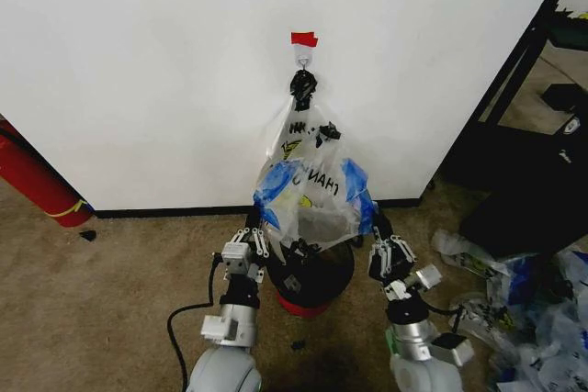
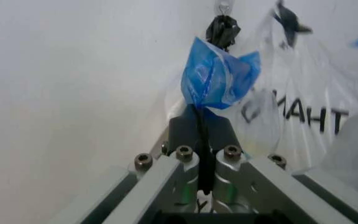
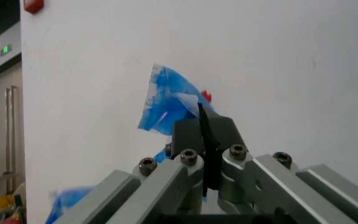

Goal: Pick up the garbage bag from the wall and place it over the trash bin.

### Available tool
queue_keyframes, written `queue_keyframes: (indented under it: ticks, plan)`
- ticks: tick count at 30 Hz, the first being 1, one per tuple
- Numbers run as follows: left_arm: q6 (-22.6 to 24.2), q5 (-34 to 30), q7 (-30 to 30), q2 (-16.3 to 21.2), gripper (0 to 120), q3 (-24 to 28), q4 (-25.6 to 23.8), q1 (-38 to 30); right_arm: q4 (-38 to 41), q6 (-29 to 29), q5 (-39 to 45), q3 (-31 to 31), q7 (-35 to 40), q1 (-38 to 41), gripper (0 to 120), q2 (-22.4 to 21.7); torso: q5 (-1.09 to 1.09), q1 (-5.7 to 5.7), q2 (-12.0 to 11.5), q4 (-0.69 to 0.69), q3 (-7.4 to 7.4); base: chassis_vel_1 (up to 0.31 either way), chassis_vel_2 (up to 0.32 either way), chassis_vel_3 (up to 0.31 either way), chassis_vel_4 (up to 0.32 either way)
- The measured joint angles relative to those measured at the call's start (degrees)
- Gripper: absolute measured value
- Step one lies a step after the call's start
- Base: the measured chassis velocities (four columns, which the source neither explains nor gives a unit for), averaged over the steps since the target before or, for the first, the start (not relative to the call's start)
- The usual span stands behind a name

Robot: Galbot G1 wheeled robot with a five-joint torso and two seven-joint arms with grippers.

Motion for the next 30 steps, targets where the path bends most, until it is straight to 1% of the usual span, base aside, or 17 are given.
queue_keyframes:
  ticks: [5, 10, 13, 19, 25, 30]
  plan:
    - [-0.2, 0.5, -0.5, -0.3, 0, 0.0, -0.1, 2.7, 4.0, 0.0, -0.8, -1.3, 1.6, -1.4, 0, 1.0, 0.00, 0.00, 0.0, 0.00, 0.01, 0.000, 0.000, 0.000, 0.000]
    - [-0.3, 0.6, -0.6, -0.3, 0, -0.2, -0.1, 3.1, 5.5, 0.3, -2.3, -2.0, 1.5, -2.2, 0, 1.4, 0.00, 0.00, 0.0, 0.00, 0.00, 0.000, 0.000, 0.000, 0.000]
    - [-1.8, 0.7, -1.0, -0.5, 0, -0.4, 2.7, 2.9, 2.8, 2.0, -3.6, -1.7, 1.5, -1.9, 0, 1.6, 0.00, 0.01, 0.0, 0.00, 0.01, 0.000, 0.000, 0.000, 0.000]
    - [-3.0, 0.2, -1.4, -1.1, 0, -0.2, 5.6, 2.6, -0.9, 4.3, -4.6, -1.2, 1.3, -2.1, 0, 1.5, 0.00, 0.01, 0.0, -0.01, 0.01, 0.000, 0.000, 0.000, 0.000]
    - [-2.9, -1.6, -0.9, -1.7, 0, 0.2, 5.8, 0.3, -2.2, 4.2, -4.7, -0.6, 1.5, 0.1, 0, 1.2, 0.00, 0.01, 0.0, 0.00, 0.01, 0.000, 0.000, 0.000, 0.000]
    - [-3.0, -5.0, 0.9, -2.3, 0, 0.5, 6.3, -3.0, -2.2, 3.4, -4.7, -0.3, 1.6, 1.9, 0, 0.9, 0.01, 0.01, 0.0, 0.00, 0.01, 0.000, 0.000, 0.000, 0.000]
